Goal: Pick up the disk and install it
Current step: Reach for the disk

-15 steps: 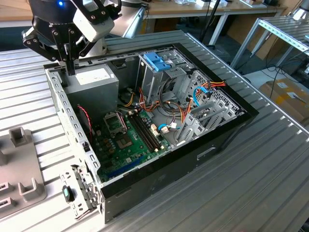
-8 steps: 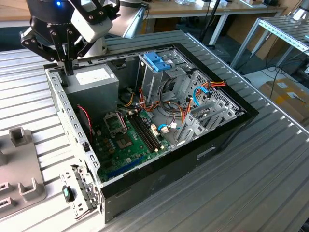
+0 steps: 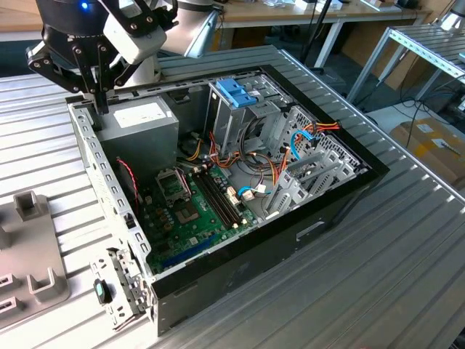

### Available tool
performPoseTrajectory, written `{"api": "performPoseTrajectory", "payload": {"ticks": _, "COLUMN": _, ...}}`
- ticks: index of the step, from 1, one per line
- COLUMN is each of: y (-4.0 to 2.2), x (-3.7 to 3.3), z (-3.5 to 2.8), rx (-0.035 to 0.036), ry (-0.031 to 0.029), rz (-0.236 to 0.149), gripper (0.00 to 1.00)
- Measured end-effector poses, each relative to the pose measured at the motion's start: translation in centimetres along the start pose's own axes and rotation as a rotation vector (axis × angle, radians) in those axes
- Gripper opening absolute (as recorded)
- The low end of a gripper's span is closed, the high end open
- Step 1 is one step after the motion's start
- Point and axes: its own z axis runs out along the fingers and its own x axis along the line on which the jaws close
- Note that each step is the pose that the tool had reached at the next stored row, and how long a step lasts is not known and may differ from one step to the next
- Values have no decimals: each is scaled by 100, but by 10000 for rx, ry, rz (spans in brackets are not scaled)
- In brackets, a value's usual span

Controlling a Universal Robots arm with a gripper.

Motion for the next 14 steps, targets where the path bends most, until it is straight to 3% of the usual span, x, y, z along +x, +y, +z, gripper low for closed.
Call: {"api": "performPoseTrajectory", "payload": {"ticks": 14, "y": -9, "x": 114, "z": -1, "rx": 0, "ry": 0, "rz": -1, "gripper": 11}}
